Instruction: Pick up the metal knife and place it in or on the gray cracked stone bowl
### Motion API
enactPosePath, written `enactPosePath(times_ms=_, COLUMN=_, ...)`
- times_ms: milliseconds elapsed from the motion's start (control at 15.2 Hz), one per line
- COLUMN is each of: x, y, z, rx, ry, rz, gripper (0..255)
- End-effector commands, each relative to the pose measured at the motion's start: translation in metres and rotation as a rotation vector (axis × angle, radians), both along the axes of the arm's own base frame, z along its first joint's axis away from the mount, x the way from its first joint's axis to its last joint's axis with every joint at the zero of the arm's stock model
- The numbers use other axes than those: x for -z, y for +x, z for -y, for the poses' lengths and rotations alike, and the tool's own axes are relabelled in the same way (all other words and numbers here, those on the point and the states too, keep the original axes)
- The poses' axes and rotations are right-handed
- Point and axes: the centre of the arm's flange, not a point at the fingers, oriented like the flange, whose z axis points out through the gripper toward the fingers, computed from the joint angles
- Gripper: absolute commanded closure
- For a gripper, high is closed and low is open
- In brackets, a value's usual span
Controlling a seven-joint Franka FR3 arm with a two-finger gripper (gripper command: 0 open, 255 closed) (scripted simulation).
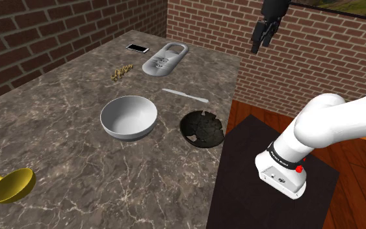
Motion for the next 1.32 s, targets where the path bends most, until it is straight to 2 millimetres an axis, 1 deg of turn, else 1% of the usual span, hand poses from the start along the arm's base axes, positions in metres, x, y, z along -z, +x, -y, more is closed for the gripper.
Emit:
enactPosePath(times_ms=0, x=0.0, y=0.0, z=0.0, rx=0.0, ry=0.0, rz=0.0, gripper=0)
enactPosePath(times_ms=594, x=0.084, y=0.066, z=-0.044, rx=-0.166, ry=0.011, rz=0.024, gripper=0)
enactPosePath(times_ms=1254, x=0.175, y=0.131, z=-0.107, rx=-0.351, ry=0.024, rz=0.051, gripper=0)
